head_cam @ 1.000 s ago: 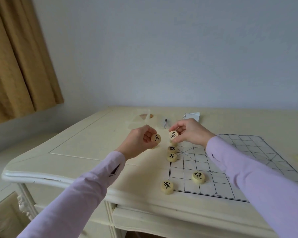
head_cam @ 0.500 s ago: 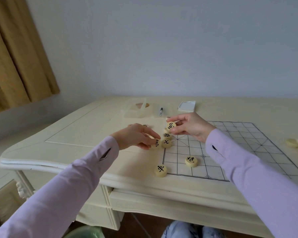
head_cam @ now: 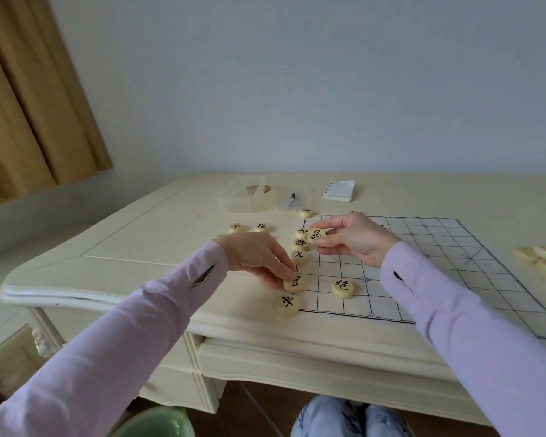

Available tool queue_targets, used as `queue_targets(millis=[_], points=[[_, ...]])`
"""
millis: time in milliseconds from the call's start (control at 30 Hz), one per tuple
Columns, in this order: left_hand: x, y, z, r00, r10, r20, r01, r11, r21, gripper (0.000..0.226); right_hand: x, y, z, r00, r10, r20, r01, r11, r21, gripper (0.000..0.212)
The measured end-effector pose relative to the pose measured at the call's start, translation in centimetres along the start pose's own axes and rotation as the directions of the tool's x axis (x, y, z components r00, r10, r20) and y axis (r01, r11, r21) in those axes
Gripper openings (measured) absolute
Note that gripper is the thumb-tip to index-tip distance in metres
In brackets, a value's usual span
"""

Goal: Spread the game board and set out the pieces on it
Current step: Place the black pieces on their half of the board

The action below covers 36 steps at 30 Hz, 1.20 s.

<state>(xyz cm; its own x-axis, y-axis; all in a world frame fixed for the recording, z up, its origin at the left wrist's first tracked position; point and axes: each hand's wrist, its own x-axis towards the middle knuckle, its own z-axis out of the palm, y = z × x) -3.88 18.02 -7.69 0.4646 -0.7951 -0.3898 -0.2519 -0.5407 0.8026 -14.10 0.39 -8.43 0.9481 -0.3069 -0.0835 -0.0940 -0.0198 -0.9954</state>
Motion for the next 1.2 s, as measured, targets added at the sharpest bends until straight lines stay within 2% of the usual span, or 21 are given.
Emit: queue_targets(millis=[300, 400, 500, 567, 633, 733, 900, 1000, 1067, 1200], points=[[-0.1, 0.4, -0.1, 0.999, -0.007, -0.032, 0.009, 0.998, 0.067, 0.006, -0.3, 0.0, -0.1, 1.0, -0.003, 0.003, 0.003, 1.0, -0.012, 0.032], [-0.3, 0.8, -0.8, 0.985, 0.086, -0.148, -0.064, 0.987, 0.151, 0.01, -0.2, -0.4, -0.1, 1.0, 0.002, 0.012, -0.002, 1.0, -0.006, 0.03], [-0.5, 1.8, -1.3, 0.934, 0.252, -0.254, -0.181, 0.945, 0.271, 0.021, -0.1, -0.9, 0.2, 0.999, 0.015, 0.036, -0.015, 1.0, 0.011, 0.028], [-0.7, 2.9, -0.9, 0.908, 0.329, -0.258, -0.239, 0.914, 0.328, 0.029, -0.1, -1.4, 0.7, 0.998, 0.029, 0.064, -0.031, 0.999, 0.042, 0.024], [-0.6, 3.9, -0.5, 0.879, 0.39, -0.274, -0.255, 0.87, 0.421, 0.036, 0.3, -1.9, 1.0, 0.996, 0.035, 0.084, -0.043, 0.995, 0.091, 0.029], [0.2, 5.0, -0.7, 0.807, 0.482, -0.341, -0.267, 0.813, 0.518, 0.031, 1.0, -2.9, 0.8, 0.995, 0.029, 0.091, -0.041, 0.99, 0.132, 0.031], [2.2, 6.2, -2.0, 0.747, 0.549, -0.374, -0.246, 0.752, 0.612, 0.024, 2.6, -3.7, -0.3, 0.999, 0.025, 0.025, -0.03, 0.974, 0.224, 0.031], [4.2, 6.2, -3.0, 0.698, 0.555, -0.452, -0.197, 0.756, 0.624, 0.026, 3.8, -3.9, -1.2, 0.999, 0.023, -0.048, -0.016, 0.988, 0.156, 0.027], [5.3, 5.7, -3.6, 0.688, 0.516, -0.511, -0.136, 0.783, 0.607, 0.027, 4.3, -3.9, -1.6, 0.994, 0.033, -0.103, -0.031, 0.999, 0.019, 0.026], [8.2, 4.6, -4.6, 0.748, 0.422, -0.513, -0.056, 0.809, 0.585, 0.024, 5.9, -3.4, -2.2, 0.98, 0.052, -0.193, -0.101, 0.962, -0.255, 0.028]])
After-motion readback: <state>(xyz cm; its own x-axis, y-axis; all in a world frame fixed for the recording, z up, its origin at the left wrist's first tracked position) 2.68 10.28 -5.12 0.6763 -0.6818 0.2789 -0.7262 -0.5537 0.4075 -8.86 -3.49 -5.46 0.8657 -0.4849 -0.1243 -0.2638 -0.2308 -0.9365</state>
